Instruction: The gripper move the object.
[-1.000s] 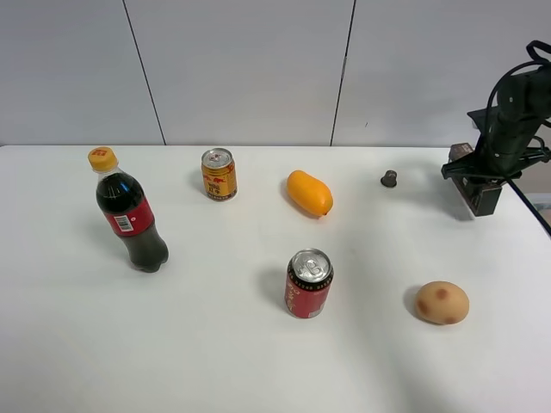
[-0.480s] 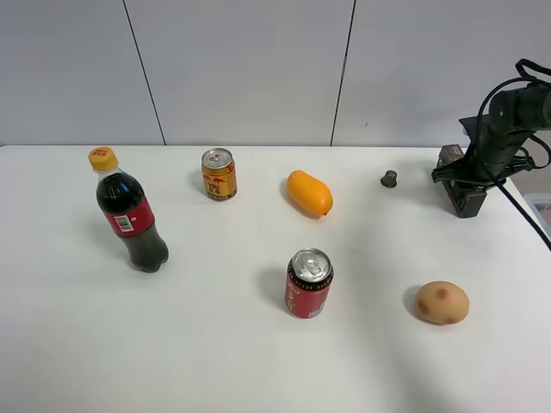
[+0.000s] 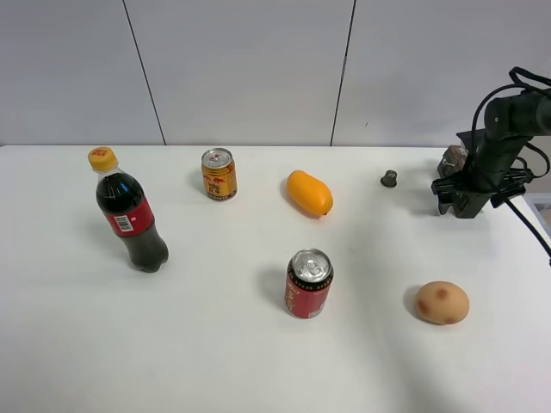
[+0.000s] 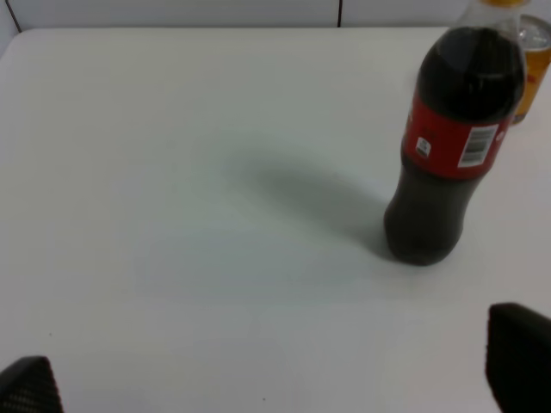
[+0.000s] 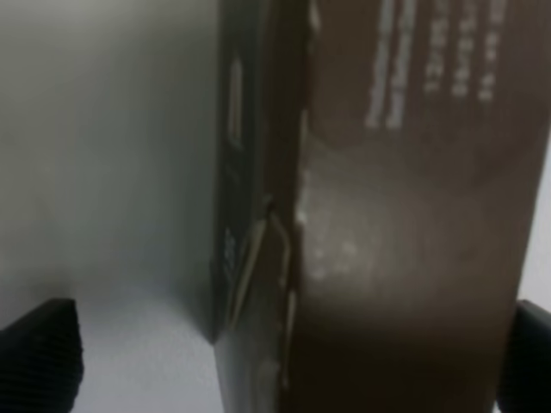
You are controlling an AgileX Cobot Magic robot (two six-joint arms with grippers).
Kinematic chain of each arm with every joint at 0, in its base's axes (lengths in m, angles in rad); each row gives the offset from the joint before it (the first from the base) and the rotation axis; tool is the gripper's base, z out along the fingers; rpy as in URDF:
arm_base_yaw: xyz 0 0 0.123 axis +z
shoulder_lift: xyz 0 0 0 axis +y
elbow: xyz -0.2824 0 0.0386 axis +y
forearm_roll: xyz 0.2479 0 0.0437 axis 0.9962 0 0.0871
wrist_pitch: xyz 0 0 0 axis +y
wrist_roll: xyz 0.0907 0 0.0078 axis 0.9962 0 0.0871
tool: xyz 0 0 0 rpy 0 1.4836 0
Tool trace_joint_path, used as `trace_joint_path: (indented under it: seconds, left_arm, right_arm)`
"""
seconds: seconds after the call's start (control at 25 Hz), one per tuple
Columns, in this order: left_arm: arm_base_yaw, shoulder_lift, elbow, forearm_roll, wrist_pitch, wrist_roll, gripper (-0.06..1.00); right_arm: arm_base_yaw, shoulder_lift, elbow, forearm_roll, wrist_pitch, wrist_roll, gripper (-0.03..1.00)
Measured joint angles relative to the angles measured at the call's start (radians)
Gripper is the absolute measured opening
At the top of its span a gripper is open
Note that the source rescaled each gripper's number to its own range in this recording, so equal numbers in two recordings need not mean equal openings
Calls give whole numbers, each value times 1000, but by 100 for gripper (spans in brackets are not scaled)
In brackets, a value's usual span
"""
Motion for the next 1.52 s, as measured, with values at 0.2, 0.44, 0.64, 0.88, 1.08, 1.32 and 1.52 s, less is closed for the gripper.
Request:
trace_joint_path:
  seconds: [0.2,0.44,0.64,0.88,1.08,1.32,1.52]
  left_arm:
    - [0,0,0,0,0,0,100]
    - [0,0,0,0,0,0,100]
    - [0,0,0,0,0,0,100]
    - [0,0,0,0,0,0,100]
    - [0,0,0,0,0,0,100]
    - [0,0,0,0,0,0,100]
    - [0,0,0,0,0,0,100]
  right_arm:
    - [0,-2,0,0,15,0,99]
    - [0,-85,1,15,68,-7,100]
    - [0,-225,1,93,154,-66,100]
    - [0,-395,1,153,317,-142,100]
    - [0,-573,1,155,429,-168,100]
    - [0,-762,1,158,455,-171,100]
    - [0,-900,1,148,459,-171,100]
